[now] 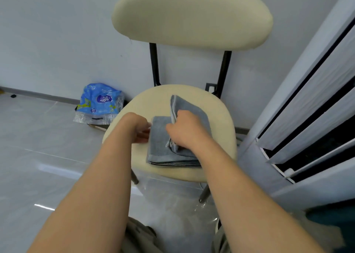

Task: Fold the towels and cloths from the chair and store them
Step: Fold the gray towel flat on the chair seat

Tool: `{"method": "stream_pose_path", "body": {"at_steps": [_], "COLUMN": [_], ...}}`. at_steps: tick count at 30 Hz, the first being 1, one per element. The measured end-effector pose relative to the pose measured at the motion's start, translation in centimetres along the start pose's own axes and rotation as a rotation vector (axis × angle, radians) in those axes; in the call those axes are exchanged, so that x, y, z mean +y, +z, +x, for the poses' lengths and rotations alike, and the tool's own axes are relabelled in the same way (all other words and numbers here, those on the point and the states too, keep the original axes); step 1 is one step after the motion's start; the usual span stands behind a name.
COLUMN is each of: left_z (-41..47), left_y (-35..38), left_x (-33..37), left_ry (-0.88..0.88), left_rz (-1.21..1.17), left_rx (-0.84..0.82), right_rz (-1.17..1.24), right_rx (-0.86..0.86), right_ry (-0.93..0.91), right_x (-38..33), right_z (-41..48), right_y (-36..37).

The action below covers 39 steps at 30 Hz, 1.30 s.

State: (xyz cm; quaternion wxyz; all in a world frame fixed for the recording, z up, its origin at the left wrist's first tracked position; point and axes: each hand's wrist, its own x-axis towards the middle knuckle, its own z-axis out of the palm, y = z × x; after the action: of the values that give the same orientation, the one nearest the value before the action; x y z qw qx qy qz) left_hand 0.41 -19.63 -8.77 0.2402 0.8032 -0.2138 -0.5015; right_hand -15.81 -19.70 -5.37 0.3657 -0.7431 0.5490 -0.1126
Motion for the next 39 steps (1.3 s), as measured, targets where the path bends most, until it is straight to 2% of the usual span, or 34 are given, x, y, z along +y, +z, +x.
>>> {"method": "stream_pose_path", "body": {"at_steps": [8,13,15,17,19,20,22,24,27,29,36,37,39], "left_z": [-0.2,-0.3,0.0,0.4,0.9,1.1,1.4,0.9,0.1,0.9,3.3,3.1,2.7], "left_y": [-1.6,-1.9,-1.8,-1.4,-0.9,-0.7,-0.2,1.1,4.4,6.3,5.7,5.6,5.7], "left_x": [-1.0,-0.9,-1.0,-0.9,-0.8,-0.8,-0.8,-0.8,-1.5,-2.5,-4.3,-4.2,-4.3], "left_ry": [0.042,0.100,0.127,0.156,0.180,0.203,0.286,0.383,0.639,0.833,0.766,0.749,0.738], "left_rz": [-0.186,-0.144,-0.120,-0.087,-0.032,0.022,0.243,0.463,0.644,0.736,0.657,0.657,0.662], "left_rx": [-0.056,-0.055,-0.042,-0.024,0.002,0.032,0.177,0.358,0.581,0.594,0.386,0.379,0.473], "right_rz": [-0.082,-0.095,-0.007,0.251,0.384,0.265,-0.170,-0.410,-0.457,-0.476,-0.381,-0.385,-0.398], "right_rx": [-0.014,-0.085,-0.162,-0.232,-0.137,-0.010,0.244,0.254,0.088,0.070,-0.023,-0.015,0.018], "right_ry": [0.023,0.019,0.041,0.119,0.157,0.126,0.065,0.029,0.052,0.043,-0.005,-0.008,-0.017], "right_x": [-1.6,-1.6,-1.5,-1.5,-0.9,-0.4,1.0,2.5,4.3,5.5,7.1,7.4,8.3], "right_z": [2.0,2.1,2.1,2.1,2.4,2.7,3.3,3.6,4.1,4.2,4.6,4.5,4.2], "right_y": [6.1,6.9,6.5,5.2,3.4,2.4,1.4,2.1,4.7,5.8,4.1,4.0,4.0]}}
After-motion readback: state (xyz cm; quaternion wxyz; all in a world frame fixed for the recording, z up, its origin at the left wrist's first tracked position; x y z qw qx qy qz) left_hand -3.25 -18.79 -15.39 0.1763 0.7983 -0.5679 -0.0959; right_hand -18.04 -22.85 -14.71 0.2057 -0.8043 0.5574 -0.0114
